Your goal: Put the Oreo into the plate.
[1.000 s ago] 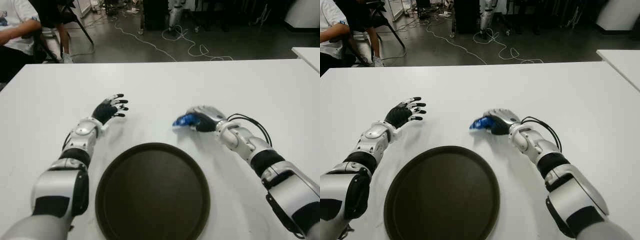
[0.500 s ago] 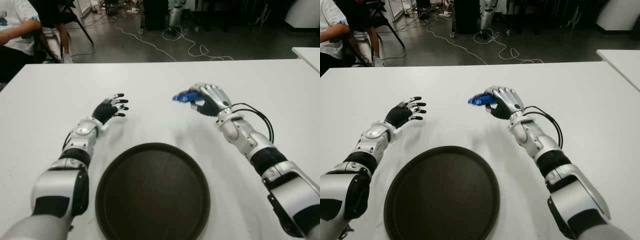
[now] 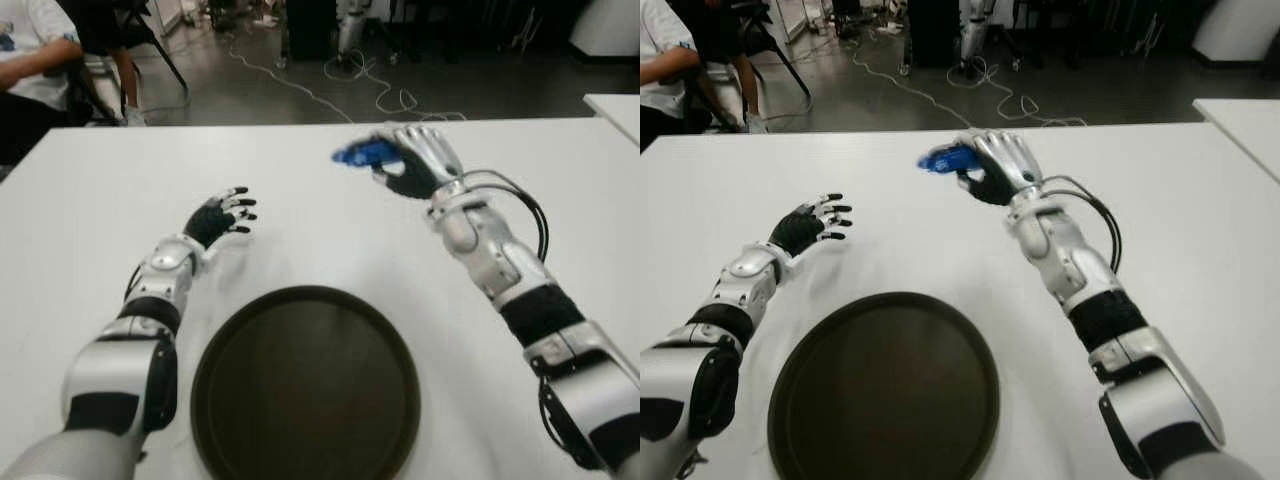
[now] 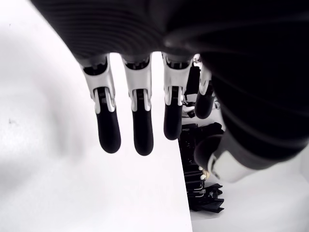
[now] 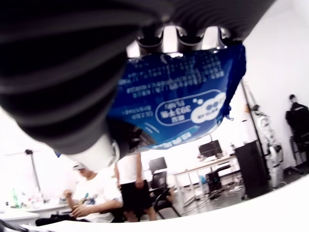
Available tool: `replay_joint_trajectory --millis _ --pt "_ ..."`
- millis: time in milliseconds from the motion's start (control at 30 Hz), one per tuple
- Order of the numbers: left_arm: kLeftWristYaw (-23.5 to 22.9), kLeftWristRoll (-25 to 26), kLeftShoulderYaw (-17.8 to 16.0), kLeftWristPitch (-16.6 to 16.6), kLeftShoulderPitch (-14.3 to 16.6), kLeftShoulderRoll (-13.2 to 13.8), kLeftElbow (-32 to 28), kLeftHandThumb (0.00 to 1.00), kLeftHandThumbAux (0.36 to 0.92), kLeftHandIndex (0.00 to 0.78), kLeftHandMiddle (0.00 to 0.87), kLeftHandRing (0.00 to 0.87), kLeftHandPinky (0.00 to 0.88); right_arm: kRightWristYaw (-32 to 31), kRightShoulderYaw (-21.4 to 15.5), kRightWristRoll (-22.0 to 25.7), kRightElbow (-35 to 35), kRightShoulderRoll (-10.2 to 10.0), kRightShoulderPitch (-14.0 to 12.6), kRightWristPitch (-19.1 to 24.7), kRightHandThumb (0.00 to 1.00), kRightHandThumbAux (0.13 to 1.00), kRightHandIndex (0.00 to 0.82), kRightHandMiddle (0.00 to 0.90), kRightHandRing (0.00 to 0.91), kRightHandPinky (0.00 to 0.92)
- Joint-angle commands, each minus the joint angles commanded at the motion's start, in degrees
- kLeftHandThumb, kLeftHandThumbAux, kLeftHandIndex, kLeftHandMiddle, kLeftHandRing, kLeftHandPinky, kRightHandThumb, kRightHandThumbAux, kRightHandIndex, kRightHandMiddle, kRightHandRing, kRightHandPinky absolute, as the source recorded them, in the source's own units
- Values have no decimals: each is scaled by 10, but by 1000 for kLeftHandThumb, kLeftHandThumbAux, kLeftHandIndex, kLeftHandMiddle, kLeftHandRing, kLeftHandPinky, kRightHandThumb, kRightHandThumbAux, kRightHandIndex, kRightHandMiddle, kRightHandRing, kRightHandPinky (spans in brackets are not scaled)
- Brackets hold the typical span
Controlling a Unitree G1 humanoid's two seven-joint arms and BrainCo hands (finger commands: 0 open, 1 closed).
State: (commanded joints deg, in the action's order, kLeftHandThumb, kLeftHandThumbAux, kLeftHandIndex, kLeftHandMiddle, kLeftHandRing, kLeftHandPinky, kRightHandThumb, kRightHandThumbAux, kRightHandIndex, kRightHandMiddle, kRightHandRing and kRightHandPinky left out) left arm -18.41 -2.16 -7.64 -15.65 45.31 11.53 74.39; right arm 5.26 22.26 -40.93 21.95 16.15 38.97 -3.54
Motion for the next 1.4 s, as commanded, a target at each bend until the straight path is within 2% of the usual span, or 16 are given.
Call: replay_joint_trajectory --millis 267,367,600,767,867,967,1400 --pt "4 -1 1 1 0 2 0 0 651 142 218 266 330 -41 26 -20 -90 -13 -54 48 679 737 429 722 737 736" --pt "6 -2 1 1 0 2 0 0 647 143 213 261 328 -77 50 -23 -143 -8 -87 40 679 737 429 720 738 744" --pt "3 -1 1 4 1 1 1 0 642 147 214 258 319 -158 79 -15 -233 15 -137 15 679 738 428 709 730 738" --pt "4 -3 3 1 1 0 2 0 644 145 214 262 329 -230 82 1 -280 33 -150 -4 678 738 426 704 725 740" --pt "7 -4 4 1 2 -2 2 0 648 145 215 264 333 -251 78 4 -291 37 -151 -10 678 737 426 699 721 737" --pt "10 -5 5 0 1 -3 1 0 655 147 217 263 329 -283 70 11 -327 49 -158 -12 679 737 426 695 718 735" --pt "13 -3 5 0 2 -6 1 0 664 131 213 260 317 -319 51 40 -346 62 -171 -36 683 732 426 664 692 720"
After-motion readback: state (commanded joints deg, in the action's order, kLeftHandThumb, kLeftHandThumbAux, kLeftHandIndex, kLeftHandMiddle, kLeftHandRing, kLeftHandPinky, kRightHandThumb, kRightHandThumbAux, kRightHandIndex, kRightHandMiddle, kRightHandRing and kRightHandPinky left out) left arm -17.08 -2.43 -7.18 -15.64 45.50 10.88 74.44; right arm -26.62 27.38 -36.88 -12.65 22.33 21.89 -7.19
